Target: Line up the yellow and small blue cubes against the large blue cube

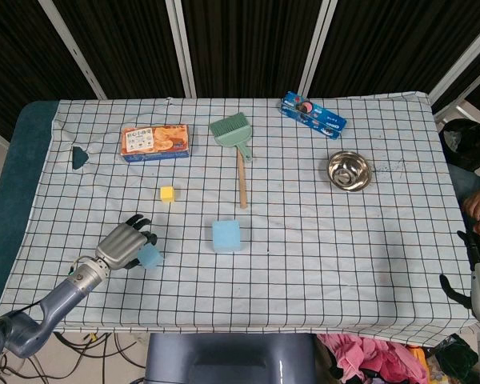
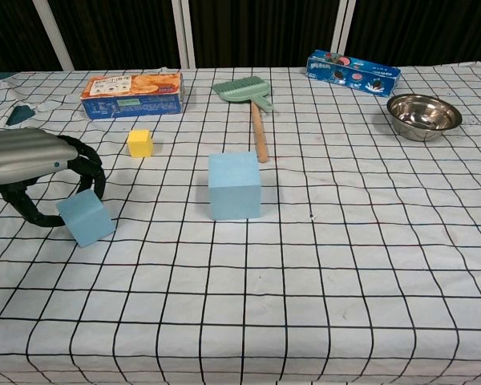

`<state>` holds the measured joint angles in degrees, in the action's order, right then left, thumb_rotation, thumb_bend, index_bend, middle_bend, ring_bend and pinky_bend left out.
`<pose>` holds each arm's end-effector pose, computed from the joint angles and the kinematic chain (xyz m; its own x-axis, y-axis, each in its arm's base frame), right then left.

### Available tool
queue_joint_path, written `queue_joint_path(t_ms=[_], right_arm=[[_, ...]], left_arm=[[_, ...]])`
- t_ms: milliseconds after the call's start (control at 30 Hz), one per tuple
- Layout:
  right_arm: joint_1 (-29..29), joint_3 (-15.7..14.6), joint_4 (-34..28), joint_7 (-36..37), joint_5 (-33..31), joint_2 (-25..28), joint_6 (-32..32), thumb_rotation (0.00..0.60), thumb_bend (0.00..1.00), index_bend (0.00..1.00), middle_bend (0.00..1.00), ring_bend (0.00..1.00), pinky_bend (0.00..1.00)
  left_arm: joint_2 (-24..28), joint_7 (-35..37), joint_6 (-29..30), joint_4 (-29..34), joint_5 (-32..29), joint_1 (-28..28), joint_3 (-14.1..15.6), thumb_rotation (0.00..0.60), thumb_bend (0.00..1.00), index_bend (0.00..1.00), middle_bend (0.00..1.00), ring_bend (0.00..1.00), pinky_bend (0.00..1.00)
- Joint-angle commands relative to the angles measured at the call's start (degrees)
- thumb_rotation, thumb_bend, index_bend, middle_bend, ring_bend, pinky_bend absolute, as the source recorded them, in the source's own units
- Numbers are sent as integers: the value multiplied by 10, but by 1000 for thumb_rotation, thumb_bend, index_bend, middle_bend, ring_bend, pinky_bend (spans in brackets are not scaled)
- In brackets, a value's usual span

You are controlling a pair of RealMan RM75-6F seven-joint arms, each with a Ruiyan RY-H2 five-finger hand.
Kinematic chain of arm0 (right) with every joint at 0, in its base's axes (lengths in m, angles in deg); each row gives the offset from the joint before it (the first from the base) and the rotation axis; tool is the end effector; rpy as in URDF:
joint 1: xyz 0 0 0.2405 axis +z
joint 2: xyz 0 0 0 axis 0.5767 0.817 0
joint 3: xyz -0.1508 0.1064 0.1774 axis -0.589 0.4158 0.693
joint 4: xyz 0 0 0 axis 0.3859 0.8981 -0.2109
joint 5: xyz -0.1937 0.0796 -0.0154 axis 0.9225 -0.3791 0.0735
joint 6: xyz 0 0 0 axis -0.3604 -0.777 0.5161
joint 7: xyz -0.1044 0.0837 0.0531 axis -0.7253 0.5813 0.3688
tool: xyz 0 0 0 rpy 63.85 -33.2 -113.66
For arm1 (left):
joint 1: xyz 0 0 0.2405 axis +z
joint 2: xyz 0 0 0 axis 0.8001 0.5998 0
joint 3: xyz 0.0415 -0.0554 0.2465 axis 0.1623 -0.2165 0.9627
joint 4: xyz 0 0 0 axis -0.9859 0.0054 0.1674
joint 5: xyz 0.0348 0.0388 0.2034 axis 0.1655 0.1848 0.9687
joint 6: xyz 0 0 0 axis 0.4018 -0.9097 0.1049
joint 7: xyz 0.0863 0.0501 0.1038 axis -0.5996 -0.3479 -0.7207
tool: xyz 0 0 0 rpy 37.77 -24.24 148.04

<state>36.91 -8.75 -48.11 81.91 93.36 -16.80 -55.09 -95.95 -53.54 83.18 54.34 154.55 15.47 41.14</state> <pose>-0.3230 -0.1787 0.1811 0.4024 0.0539 0.9139 -0.8962 0.2269 0.3813 -0.2330 0.3057 0.0056 0.7112 0.2633 0.6518 0.6569 -0.5791 -0.4828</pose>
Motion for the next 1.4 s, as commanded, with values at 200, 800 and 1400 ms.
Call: queue_joint_path(t_ms=[200,800,1400], right_arm=[[0,0,-1,1,3,0,-2,600,233,121,108,263,171],[1,1,-1,3,2,0,0,600,233,121,108,263,172],[1,2,4,16,-2,2,5,600,233,121,108,263,172]], left_arm=[[-4,-10,2,-3,1,1,1,600,280,440,485,142,133],[-4,-17,6,7,-15,6,-8,600,280,440,487,151,159],[-40,-237,66,155,-245,13,-115,600,280,465,522,207,222]])
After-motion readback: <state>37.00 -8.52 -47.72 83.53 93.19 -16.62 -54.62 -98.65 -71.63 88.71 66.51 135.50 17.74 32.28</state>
